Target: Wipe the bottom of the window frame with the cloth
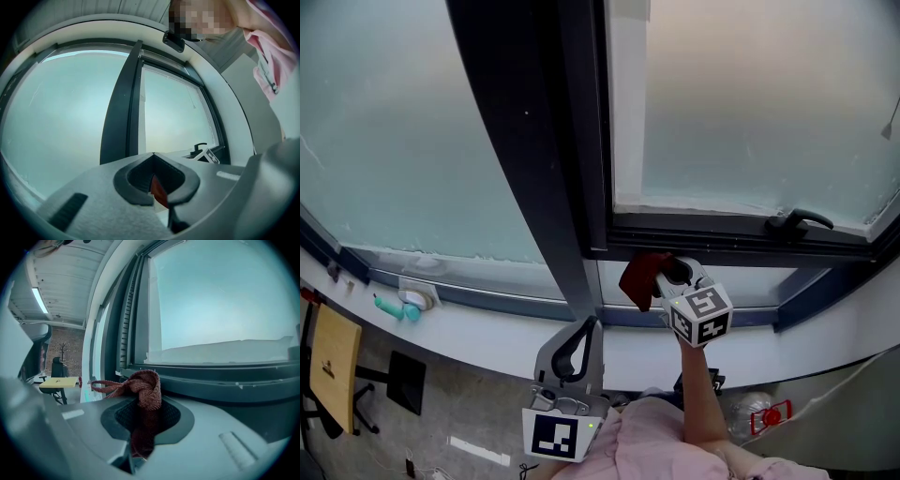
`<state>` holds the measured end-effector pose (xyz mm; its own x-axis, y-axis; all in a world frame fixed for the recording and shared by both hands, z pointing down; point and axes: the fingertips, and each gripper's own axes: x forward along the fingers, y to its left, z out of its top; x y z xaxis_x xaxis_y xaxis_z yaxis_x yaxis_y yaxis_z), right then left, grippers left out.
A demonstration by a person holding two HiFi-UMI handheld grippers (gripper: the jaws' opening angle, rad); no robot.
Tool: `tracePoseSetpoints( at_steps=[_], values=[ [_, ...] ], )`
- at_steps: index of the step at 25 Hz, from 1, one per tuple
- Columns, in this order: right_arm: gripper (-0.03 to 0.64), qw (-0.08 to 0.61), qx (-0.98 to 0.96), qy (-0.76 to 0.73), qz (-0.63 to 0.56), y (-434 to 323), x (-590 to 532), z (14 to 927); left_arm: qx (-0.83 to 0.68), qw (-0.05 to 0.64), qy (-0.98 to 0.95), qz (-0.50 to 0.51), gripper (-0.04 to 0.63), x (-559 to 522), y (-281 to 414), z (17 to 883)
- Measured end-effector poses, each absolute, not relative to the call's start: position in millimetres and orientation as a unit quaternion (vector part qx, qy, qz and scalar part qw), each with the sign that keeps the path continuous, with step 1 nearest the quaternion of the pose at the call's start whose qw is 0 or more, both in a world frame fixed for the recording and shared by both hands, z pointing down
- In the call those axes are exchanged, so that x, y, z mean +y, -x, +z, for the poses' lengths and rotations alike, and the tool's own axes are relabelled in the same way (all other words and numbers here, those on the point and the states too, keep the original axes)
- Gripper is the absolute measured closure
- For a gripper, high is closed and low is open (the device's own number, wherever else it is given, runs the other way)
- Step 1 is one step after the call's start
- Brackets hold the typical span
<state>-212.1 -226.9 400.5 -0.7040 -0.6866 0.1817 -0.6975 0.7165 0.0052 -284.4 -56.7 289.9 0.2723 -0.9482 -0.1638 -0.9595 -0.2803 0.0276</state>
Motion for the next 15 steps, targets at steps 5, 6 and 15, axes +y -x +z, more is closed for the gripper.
tracePoseSetpoints(
  at_steps=[5,6,15],
  values=[
    [0.554,0.088,-0.918,-0.385,0.03,197.7,-229.0,399.7,0.583,0.033,0.808,0.075,0.601,-62.7,272.2,291.8],
    [0.554,0.088,-0.917,-0.388,0.03,193.8,-229.5,399.8,0.581,0.031,0.81,0.075,0.601,-63.8,269.5,292.5],
    [0.554,0.082,-0.911,-0.404,0.027,167.1,-231.8,400.2,0.56,0.029,0.825,0.075,0.601,-70.0,245.6,294.6]
  ],
)
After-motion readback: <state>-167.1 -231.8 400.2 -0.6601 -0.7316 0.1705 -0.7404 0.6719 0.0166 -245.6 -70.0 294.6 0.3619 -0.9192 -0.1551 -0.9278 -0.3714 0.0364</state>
